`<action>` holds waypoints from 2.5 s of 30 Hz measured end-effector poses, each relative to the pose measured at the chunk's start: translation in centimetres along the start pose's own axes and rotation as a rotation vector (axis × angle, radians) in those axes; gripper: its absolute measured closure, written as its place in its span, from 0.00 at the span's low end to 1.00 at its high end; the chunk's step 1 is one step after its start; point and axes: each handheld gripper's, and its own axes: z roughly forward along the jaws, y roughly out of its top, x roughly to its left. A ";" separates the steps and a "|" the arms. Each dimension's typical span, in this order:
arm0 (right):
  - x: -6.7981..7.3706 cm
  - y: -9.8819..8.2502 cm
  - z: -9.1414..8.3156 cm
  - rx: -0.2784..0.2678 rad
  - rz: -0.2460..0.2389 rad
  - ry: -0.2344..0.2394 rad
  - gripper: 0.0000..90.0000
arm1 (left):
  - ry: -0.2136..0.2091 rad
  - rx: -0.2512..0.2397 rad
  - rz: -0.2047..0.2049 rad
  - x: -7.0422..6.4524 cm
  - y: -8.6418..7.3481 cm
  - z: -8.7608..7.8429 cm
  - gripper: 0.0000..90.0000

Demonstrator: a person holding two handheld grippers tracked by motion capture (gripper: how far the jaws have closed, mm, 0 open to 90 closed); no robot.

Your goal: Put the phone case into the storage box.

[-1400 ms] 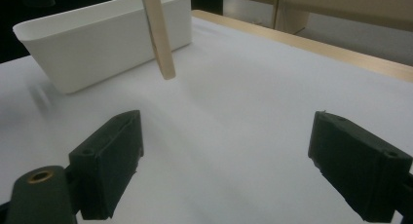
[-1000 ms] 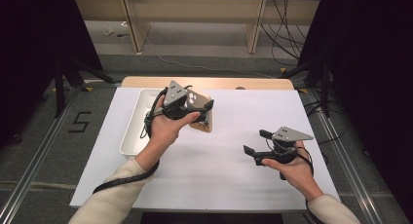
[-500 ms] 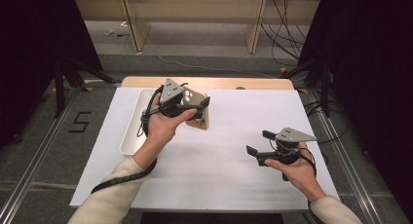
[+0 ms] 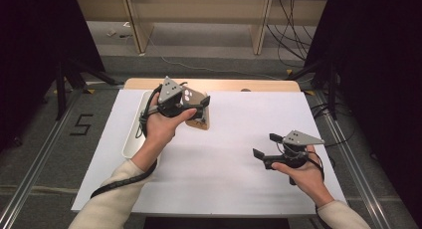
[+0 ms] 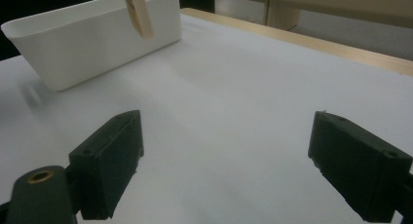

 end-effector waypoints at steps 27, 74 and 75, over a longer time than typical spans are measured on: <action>0.0 -0.1 0.1 0.005 0.001 0.004 0.15 | 0.021 0.005 0.004 1.8 0.7 -0.8 0.13; 0.1 -0.3 0.2 0.011 0.003 0.011 0.16 | 0.079 -0.020 -0.006 4.0 1.6 -2.0 0.13; 0.1 -0.3 0.2 0.011 0.003 0.011 0.16 | 0.080 -0.020 -0.006 4.0 1.6 -2.0 0.13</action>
